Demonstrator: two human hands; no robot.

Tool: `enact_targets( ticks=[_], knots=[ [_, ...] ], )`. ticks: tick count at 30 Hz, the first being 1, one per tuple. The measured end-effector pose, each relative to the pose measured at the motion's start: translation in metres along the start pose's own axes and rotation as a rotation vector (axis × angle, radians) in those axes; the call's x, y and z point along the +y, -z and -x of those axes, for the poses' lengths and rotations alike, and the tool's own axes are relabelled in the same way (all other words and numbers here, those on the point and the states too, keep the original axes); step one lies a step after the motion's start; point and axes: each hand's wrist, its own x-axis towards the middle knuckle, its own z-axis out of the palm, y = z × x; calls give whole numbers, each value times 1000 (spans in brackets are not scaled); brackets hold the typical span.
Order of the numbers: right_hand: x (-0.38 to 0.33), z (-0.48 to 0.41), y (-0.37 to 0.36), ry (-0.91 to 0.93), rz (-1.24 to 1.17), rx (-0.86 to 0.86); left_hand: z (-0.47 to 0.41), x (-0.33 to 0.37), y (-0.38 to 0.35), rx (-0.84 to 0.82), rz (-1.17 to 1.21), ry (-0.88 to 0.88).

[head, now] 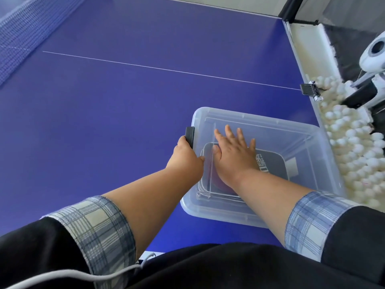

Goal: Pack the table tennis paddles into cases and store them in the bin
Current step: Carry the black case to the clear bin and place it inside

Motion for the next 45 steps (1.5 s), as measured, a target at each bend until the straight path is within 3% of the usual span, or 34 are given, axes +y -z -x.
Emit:
enact_targets(
  ticks=[6, 8, 11, 13, 16, 21, 25, 26, 27, 30, 33, 35, 39, 43, 45],
  knots=[
    [-2, 2, 6, 12, -14, -40, -1, 5, -5, 0, -57, 47],
    [-2, 3, 11, 16, -53, -51, 2, 6, -8, -2, -219, 26],
    [6, 5, 24, 26, -261, -33, 12, 9, -15, 75, -579, -203],
    [21, 15, 32, 5, -479, 5, 17, 15, -21, 36, -746, -408],
    [54, 46, 38, -44, -638, 99, 18, 29, -33, -114, -925, -609],
    [125, 101, 40, -155, -644, 257, 28, 62, -71, -50, -859, -502],
    [192, 135, 40, -450, -674, 608, 44, 90, -121, 14, -915, -584],
    [208, 139, 40, -553, -751, 626, 47, 97, -135, 5, -922, -627],
    [222, 141, 40, -652, -857, 573, 49, 105, -150, -4, -924, -672],
    [249, 138, 30, -823, -1096, 204, 51, 126, -189, -45, -911, -798],
    [256, 133, 20, -817, -1493, -65, 46, 129, -212, -118, -985, -862],
    [257, 130, 19, -789, -1624, -152, 42, 121, -219, -148, -1015, -856],
    [256, 117, 15, -758, -1515, -61, 38, 114, -224, -114, -973, -848],
    [249, 116, 18, -683, -1205, 214, 36, 111, -225, -83, -878, -823],
    [242, 116, 22, -623, -1022, 248, 38, 109, -225, -81, -844, -822]
  ],
)
